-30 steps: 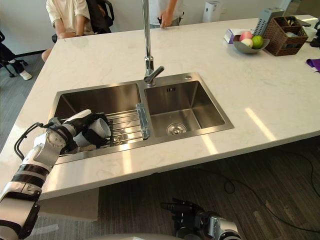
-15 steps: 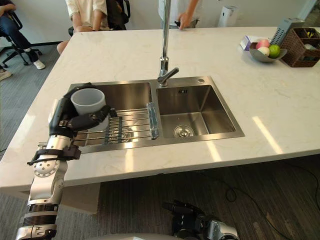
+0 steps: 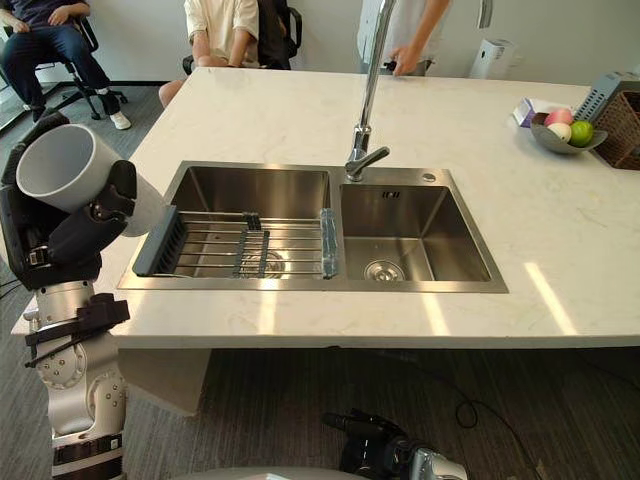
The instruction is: Walk over to the sink, pick up the cup, carry it to the dishwasher, place the cup inside the dishwasher, then close the dishwasher door
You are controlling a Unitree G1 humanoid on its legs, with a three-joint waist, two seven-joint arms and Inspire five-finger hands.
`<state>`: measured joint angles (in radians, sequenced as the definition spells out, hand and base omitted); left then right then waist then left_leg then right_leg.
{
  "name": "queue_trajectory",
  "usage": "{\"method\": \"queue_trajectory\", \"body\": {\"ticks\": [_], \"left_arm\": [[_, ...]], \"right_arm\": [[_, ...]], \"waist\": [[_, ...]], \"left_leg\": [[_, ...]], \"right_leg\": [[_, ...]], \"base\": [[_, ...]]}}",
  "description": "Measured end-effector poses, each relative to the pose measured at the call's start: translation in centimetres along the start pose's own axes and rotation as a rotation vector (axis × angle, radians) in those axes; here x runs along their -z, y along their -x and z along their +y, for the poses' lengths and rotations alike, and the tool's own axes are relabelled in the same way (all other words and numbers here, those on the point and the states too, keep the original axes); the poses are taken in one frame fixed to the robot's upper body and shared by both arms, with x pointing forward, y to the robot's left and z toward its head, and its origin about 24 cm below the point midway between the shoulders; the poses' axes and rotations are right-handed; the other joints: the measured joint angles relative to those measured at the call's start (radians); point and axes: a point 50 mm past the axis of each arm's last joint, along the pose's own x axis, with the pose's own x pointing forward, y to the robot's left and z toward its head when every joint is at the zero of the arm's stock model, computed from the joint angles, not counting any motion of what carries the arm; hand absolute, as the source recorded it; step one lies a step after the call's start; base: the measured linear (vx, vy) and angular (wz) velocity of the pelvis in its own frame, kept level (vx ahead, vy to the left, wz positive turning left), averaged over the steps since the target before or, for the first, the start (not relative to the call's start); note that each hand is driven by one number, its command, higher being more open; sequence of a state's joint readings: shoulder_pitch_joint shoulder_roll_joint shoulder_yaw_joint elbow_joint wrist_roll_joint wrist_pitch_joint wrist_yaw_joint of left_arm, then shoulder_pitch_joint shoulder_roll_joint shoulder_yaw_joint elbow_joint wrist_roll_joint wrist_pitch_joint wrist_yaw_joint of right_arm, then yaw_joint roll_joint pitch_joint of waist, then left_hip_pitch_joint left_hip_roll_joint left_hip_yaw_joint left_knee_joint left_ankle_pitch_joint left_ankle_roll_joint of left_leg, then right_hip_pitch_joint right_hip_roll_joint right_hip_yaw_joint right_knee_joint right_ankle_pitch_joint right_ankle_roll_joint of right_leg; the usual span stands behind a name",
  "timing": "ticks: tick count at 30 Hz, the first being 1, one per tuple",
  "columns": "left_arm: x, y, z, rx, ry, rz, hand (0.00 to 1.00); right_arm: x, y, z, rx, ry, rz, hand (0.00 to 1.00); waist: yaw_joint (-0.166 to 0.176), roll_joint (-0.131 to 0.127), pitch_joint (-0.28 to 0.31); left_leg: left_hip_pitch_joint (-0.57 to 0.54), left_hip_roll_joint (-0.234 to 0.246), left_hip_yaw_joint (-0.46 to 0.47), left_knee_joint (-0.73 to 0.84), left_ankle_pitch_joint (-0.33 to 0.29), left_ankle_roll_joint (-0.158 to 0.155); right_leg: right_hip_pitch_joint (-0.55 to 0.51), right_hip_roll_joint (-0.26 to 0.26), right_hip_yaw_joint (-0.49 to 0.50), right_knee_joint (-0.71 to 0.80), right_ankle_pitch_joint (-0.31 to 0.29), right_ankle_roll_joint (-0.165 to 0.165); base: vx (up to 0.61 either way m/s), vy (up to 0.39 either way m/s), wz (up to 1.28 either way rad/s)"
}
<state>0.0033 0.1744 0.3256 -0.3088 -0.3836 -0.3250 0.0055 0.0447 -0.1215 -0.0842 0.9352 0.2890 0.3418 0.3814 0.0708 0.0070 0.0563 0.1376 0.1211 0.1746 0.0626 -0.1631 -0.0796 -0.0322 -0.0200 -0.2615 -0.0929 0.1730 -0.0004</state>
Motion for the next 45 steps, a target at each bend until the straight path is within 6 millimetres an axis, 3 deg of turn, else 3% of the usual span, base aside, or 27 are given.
{"method": "queue_trajectory", "body": {"ticks": [9,12,15,17,18,19,20,21,22,23,24,25,27,28,29,32,35,37,39,40,41,42,43,45], "left_arm": [[0.2,0.9,0.0,-0.008,-0.015,0.031,0.00],[0.7,2.5,-0.5,0.019,-0.018,0.104,0.00],[0.5,4.0,-0.5,0.030,-0.023,0.144,0.00],[0.5,4.6,-0.1,0.010,-0.036,0.163,0.00],[0.0,5.2,0.5,-0.013,-0.052,0.171,0.00],[-0.2,5.3,0.5,-0.016,-0.051,0.168,0.00],[-0.5,5.3,0.2,-0.012,-0.034,0.150,0.00],[-0.7,5.3,-0.3,0.009,-0.018,0.135,0.00],[-0.8,5.3,-0.5,0.018,-0.012,0.126,0.00],[-1.2,5.2,-1.0,0.035,0.004,0.103,0.00],[-1.6,4.8,-1.7,0.061,0.027,0.065,0.00],[-1.6,4.6,-2.0,0.074,0.037,0.053,0.00],[-1.6,4.1,-3.0,0.102,0.080,0.031,0.00],[-1.6,3.8,-3.6,0.123,0.105,0.012,0.00],[-1.3,3.8,-4.3,0.123,0.140,0.015,0.00],[-0.7,4.5,-4.7,0.127,0.157,0.064,0.00],[-0.5,5.1,-4.4,0.119,0.134,0.104,0.00],[-0.3,5.5,-4.3,0.108,0.131,0.126,0.00],[0.3,5.5,-5.4,0.153,0.167,0.141,0.00],[0.8,5.2,-6.2,0.207,0.198,0.145,0.00],[1.2,5.1,-6.7,0.244,0.218,0.150,0.00],[1.8,5.4,-6.9,0.259,0.248,0.168,0.00],[2.1,5.6,-6.7,0.254,0.251,0.185,0.00],[3.3,6.2,-6.5,0.243,0.242,0.240,0.00]], "right_arm": [[0.6,-0.1,-0.3,0.021,0.057,0.015,1.00],[0.8,-0.1,-0.3,0.023,0.095,0.027,1.00],[-0.6,0.3,-0.8,0.049,0.100,-0.012,1.00],[-1.2,0.5,-1.4,0.077,0.083,-0.033,1.00],[-1.7,0.7,-1.6,0.083,0.069,-0.053,1.00],[-1.5,0.8,-1.9,0.092,0.055,-0.047,1.00],[-1.8,1.0,-2.6,0.117,0.032,-0.048,1.00],[-2.0,1.6,-3.6,0.156,0.031,-0.043,1.00],[-1.9,1.9,-4.1,0.175,0.029,-0.032,1.00],[-1.6,2.6,-5.2,0.203,0.030,-0.017,1.00],[-2.0,3.2,-5.9,0.222,0.037,-0.039,1.00],[-2.0,3.3,-6.0,0.224,0.035,-0.047,1.00],[-1.8,3.7,-6.5,0.236,0.021,-0.055,1.00],[-1.0,3.6,-6.5,0.241,-0.004,-0.038,1.00],[-1.1,3.7,-6.9,0.269,-0.001,-0.041,1.00],[-1.3,3.4,-6.4,0.266,0.038,-0.039,1.00],[-1.7,3.0,-5.6,0.235,0.080,-0.034,1.00],[-1.8,2.7,-5.1,0.226,0.092,-0.041,1.00],[-1.7,2.9,-4.9,0.232,0.095,-0.092,1.00],[-1.5,2.9,-4.8,0.248,0.077,-0.116,1.00],[-1.4,2.8,-4.6,0.258,0.057,-0.132,1.00],[-1.2,2.6,-4.5,0.275,0.034,-0.134,1.00],[-1.2,2.5,-4.3,0.276,0.030,-0.135,1.00],[-1.3,1.9,-3.3,0.253,0.023,-0.135,1.00]], "waist": [[0.018,0.004,-0.026],[0.023,0.012,-0.019],[0.043,0.023,0.039],[0.063,0.035,0.060],[0.076,0.029,0.064],[0.082,0.005,0.068],[0.078,-0.001,0.074],[0.078,0.005,0.075],[0.078,0.005,0.074],[0.074,0.027,0.062],[0.060,0.052,0.052],[0.047,0.049,0.048],[0.004,0.037,0.033],[-0.017,0.037,0.033],[-0.016,0.084,0.030],[-0.017,0.065,0.039],[-0.014,0.052,0.038],[-0.011,0.055,0.039],[-0.027,0.048,0.046],[-0.040,0.033,0.050],[-0.040,0.023,0.055],[-0.038,0.025,0.060],[-0.037,0.026,0.061],[-0.041,0.027,0.062]], "left_leg": [[-0.024,-0.007,-0.055,0.010,0.011,0.002],[-0.065,-0.020,-0.155,0.043,0.019,0.004],[-0.142,-0.048,-0.306,0.074,0.065,-0.003],[-0.169,-0.055,-0.357,0.059,0.086,-0.012],[-0.184,-0.023,-0.274,0.012,0.068,0.008],[-0.192,-0.011,-0.195,0.034,0.061,0.035],[-0.268,0.019,-0.007,0.221,0.036,0.097],[-0.298,0.064,0.146,0.404,0.005,0.144],[-0.290,0.090,0.214,0.469,-0.005,0.160],[-0.256,0.143,0.332,0.544,0.007,0.195],[-0.255,0.150,0.396,0.527,0.041,0.212],[-0.263,0.138,0.423,0.499,0.052,0.208],[-0.225,0.031,0.403,0.230,0.109,0.183],[-0.162,-0.002,0.471,0.089,0.108,0.170],[-0.109,0.002,0.521,-0.028,0.143,0.089],[-0.067,-0.028,0.453,-0.114,0.193,0.083],[-0.068,-0.064,0.390,-0.149,0.213,0.102],[-0.079,-0.087,0.347,-0.149,0.218,0.109],[-0.088,-0.128,0.223,-0.142,0.231,0.133],[-0.092,-0.157,0.121,-0.138,0.242,0.162],[-0.095,-0.174,0.051,-0.138,0.251,0.180],[-0.104,-0.181,-0.029,-0.141,0.249,0.199],[-0.106,-0.181,-0.058,-0.143,0.243,0.212],[-0.110,-0.179,-0.096,-0.153,0.235,0.220]], "right_leg": [[0.010,-0.012,-0.050,0.005,-0.001,-0.001],[0.035,-0.036,-0.142,0.009,-0.016,0.005],[0.000,-0.100,-0.293,0.151,-0.107,0.013],[-0.016,-0.124,-0.332,0.198,-0.144,0.010],[-0.019,-0.125,-0.354,0.188,-0.155,0.011],[-0.021,-0.145,-0.372,0.171,-0.154,0.011],[-0.023,-0.184,-0.427,0.169,-0.150,0.003],[-0.021,-0.212,-0.466,0.175,-0.144,-0.006],[-0.020,-0.219,-0.477,0.179,-0.143,-0.008],[-0.016,-0.231,-0.505,0.201,-0.140,-0.011],[-0.034,-0.239,-0.514,0.253,-0.154,0.012],[-0.051,-0.251,-0.510,0.262,-0.164,0.024],[-0.058,-0.243,-0.525,0.208,-0.170,0.013],[-0.027,-0.241,-0.591,0.148,-0.098,0.032],[-0.014,-0.225,-0.649,0.184,-0.109,0.023],[0.037,-0.263,-0.735,0.250,-0.134,0.010],[0.069,-0.291,-0.777,0.252,-0.124,0.025],[0.071,-0.327,-0.749,0.307,-0.123,0.026],[0.061,-0.410,-0.539,0.468,-0.125,0.021],[0.053,-0.441,-0.397,0.565,-0.119,0.012],[0.040,-0.450,-0.295,0.631,-0.111,-0.003],[0.005,-0.410,-0.159,0.705,-0.223,0.013],[-0.006,-0.371,-0.104,0.721,-0.272,0.026],[-0.017,-0.226,0.006,0.634,-0.395,0.064]], "base": [[-0.01,0.019,0.18],[-0.05,0.001,0.97],[-0.12,-0.038,1.43],[-0.16,-0.063,1.20],[-0.18,-0.111,1.11],[-0.15,-0.106,1.37],[-0.07,-0.016,1.28],[-0.06,0.030,1.22],[-0.07,0.081,0.91],[-0.04,0.151,0.93],[-0.02,0.130,1.10],[-0.06,0.114,1.59],[-0.08,0.047,1.73],[-0.03,0.097,1.69],[-0.04,0.148,1.48],[-0.09,0.005,0.88],[-0.07,-0.056,0.68],[-0.04,0.047,0.83],[-0.03,0.120,1.99],[0.00,0.065,2.54],[0.00,-0.003,2.63],[-0.01,-0.035,1.91],[-0.03,-0.071,1.84],[-0.02,-0.085,1.62]]}}
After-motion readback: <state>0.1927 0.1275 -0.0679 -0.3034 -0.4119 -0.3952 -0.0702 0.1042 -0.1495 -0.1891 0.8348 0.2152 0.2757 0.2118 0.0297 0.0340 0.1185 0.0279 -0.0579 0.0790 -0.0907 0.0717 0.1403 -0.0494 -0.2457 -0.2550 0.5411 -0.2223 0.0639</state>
